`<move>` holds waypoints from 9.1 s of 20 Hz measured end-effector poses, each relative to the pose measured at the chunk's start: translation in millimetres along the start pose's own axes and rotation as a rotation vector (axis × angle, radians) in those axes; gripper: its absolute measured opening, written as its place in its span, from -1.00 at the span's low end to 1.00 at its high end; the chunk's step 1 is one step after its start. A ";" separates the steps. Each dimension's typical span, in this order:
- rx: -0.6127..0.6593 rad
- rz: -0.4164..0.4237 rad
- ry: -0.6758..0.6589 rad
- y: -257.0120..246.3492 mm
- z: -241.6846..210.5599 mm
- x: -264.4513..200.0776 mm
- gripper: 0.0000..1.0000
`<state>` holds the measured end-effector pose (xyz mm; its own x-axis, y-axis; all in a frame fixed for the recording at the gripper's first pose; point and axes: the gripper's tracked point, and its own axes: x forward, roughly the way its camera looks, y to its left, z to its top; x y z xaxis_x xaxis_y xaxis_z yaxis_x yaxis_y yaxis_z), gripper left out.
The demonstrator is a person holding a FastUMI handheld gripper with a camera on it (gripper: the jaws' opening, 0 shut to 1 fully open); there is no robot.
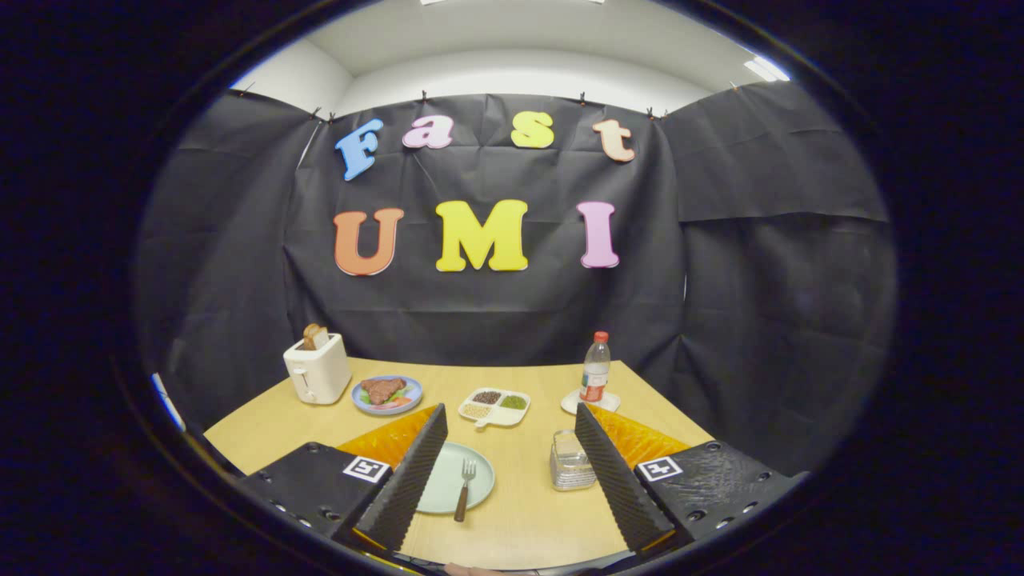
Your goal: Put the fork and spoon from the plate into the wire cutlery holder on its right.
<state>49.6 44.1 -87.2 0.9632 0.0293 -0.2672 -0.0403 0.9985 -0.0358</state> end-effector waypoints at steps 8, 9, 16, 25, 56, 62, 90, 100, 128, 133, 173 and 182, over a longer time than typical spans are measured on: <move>0.005 0.044 0.282 25.4 -78.2 56.7 0.93; -0.012 0.051 0.308 31.2 -86.5 63.3 0.92; -0.024 0.044 0.515 49.3 -142.3 96.8 0.89; -0.099 0.072 0.661 76.7 -182.8 121.5 0.90; 0.017 0.121 0.828 85.7 -206.0 146.5 -0.98; 0.032 0.134 0.752 74.7 -167.6 129.7 -0.98; 0.212 0.023 0.688 -109.9 -130.8 137.9 -0.98; 0.221 0.034 0.616 -109.6 -111.4 127.7 -0.27; 0.052 -0.023 0.189 21.9 -34.5 55.0 0.90; 0.050 0.009 0.271 63.4 -69.5 70.8 0.90; -0.001 0.135 0.814 167.7 -243.4 139.1 -0.99; 0.035 0.154 0.722 155.8 -201.1 122.3 -0.99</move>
<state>107.7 194.2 -319.1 0.5318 0.1440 -0.8345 -0.1407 0.9868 0.0806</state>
